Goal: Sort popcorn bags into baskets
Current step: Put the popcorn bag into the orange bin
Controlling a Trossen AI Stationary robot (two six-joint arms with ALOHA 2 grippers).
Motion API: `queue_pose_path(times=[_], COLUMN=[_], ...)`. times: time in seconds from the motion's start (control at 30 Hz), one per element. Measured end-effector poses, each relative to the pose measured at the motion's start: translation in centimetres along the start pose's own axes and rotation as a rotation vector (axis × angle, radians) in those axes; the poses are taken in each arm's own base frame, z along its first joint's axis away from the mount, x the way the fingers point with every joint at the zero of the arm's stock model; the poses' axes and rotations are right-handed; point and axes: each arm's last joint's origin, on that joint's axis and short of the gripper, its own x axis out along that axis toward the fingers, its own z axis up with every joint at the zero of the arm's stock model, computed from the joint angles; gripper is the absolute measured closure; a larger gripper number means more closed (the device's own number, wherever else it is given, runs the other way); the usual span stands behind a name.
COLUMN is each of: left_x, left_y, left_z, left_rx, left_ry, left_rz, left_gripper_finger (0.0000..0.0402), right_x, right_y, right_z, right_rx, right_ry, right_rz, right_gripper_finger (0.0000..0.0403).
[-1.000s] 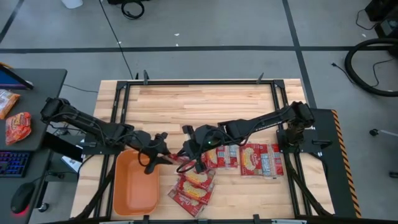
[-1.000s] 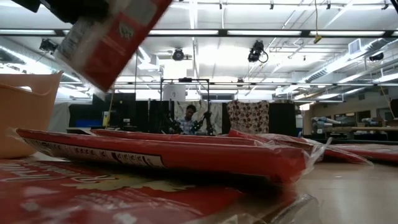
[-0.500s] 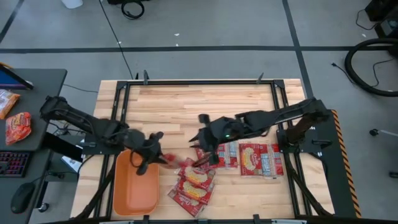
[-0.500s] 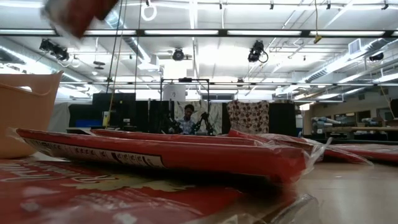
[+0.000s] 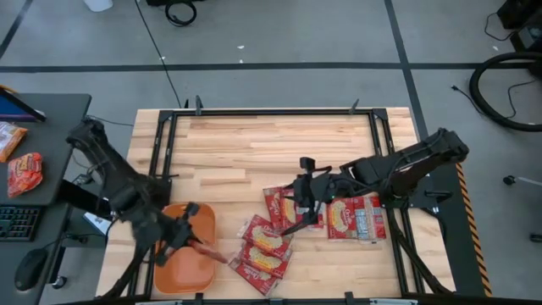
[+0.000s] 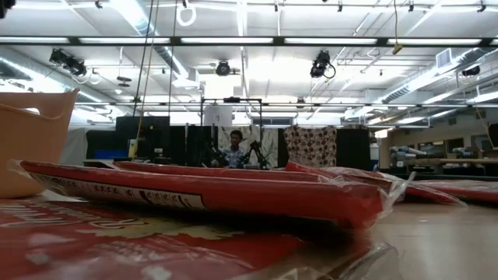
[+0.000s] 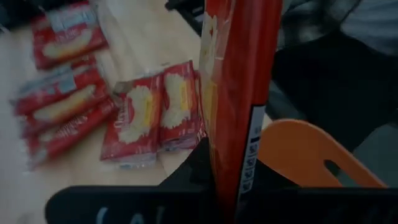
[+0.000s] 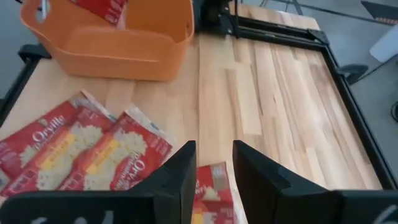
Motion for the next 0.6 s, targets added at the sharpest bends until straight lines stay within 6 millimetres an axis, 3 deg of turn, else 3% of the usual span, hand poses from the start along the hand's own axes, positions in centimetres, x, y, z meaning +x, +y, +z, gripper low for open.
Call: queue_pose_path(times=[0.23, 0.6], left_x=[0.2, 3.9], left_y=[-3.1, -6.6], left_z=[-0.7, -3.4], left_rx=[0.282, 0.380], left_ry=[0.172, 0.615], left_rz=[0.044, 0.014], left_gripper_finger=[0.0379, 0.0357], right_x=[0.4, 0.7], right_y=[0.3, -0.5], right_z=[-1.0, -0.2], right_rx=[0.026, 0.069], right_ry=[-0.028, -0.099], right_rz=[0.006, -0.013], right_gripper_finger=[0.0293, 0.0293])
